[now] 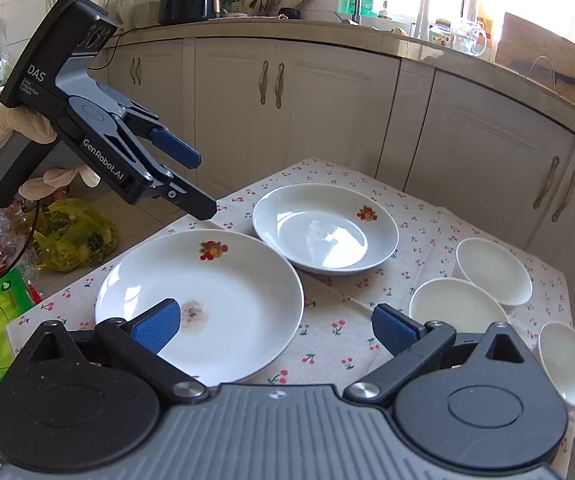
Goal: Organize plates and bowls
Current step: 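Lift the stained plate with the left tool while the right tool moves to the fruit-decal plate, then grasp the rim of the white fruit-decal plate with the right tool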
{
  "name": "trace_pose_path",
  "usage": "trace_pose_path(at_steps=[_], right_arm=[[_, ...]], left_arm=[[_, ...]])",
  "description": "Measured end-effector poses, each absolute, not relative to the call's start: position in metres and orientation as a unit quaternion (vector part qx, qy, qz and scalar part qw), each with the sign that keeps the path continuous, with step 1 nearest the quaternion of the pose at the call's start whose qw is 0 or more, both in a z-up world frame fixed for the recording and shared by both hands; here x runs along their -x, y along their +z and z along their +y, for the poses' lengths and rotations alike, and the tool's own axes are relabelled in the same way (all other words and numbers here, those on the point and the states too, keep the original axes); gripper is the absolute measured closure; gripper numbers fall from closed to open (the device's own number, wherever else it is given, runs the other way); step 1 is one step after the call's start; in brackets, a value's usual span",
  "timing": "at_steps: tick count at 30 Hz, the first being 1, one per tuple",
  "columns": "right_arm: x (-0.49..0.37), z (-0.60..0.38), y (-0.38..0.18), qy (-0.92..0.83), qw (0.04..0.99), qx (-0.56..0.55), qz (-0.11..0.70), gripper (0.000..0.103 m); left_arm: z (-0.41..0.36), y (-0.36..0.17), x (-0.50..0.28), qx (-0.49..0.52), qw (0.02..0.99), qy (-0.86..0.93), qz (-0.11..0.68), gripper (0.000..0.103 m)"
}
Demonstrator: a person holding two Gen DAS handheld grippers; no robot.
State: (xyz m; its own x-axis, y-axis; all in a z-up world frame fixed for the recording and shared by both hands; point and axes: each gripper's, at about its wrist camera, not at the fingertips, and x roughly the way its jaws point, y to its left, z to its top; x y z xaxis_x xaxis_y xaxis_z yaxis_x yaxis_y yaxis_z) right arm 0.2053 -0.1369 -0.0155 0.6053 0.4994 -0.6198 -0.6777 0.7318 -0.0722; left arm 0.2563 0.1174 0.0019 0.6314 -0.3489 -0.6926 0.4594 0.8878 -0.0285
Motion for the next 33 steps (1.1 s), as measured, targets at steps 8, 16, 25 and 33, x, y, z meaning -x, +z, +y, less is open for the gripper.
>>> trace_pose_path(at_steps=[8, 16, 25, 33], right_arm=[[-0.269, -0.141, -0.015, 0.342, 0.875, 0.174, 0.294, 0.0], [-0.324, -0.127, -0.037, 0.374, 0.837, 0.231, 0.325, 0.0], [-0.37, -0.111, -0.059, 0.392, 0.796, 0.267, 0.376, 0.0], [-0.396, -0.097, -0.073, 0.4, 0.759, 0.277, 0.432, 0.0]], left_arm=[[0.122, -0.003, -0.292, -0.065, 0.901, -0.208, 0.375, 0.011], [0.12, -0.021, -0.339, -0.057, 0.893, -0.202, 0.398, 0.011], [0.119, -0.041, -0.385, -0.045, 0.886, -0.207, 0.412, 0.011], [0.122, -0.061, -0.414, -0.033, 0.877, -0.214, 0.429, 0.011]])
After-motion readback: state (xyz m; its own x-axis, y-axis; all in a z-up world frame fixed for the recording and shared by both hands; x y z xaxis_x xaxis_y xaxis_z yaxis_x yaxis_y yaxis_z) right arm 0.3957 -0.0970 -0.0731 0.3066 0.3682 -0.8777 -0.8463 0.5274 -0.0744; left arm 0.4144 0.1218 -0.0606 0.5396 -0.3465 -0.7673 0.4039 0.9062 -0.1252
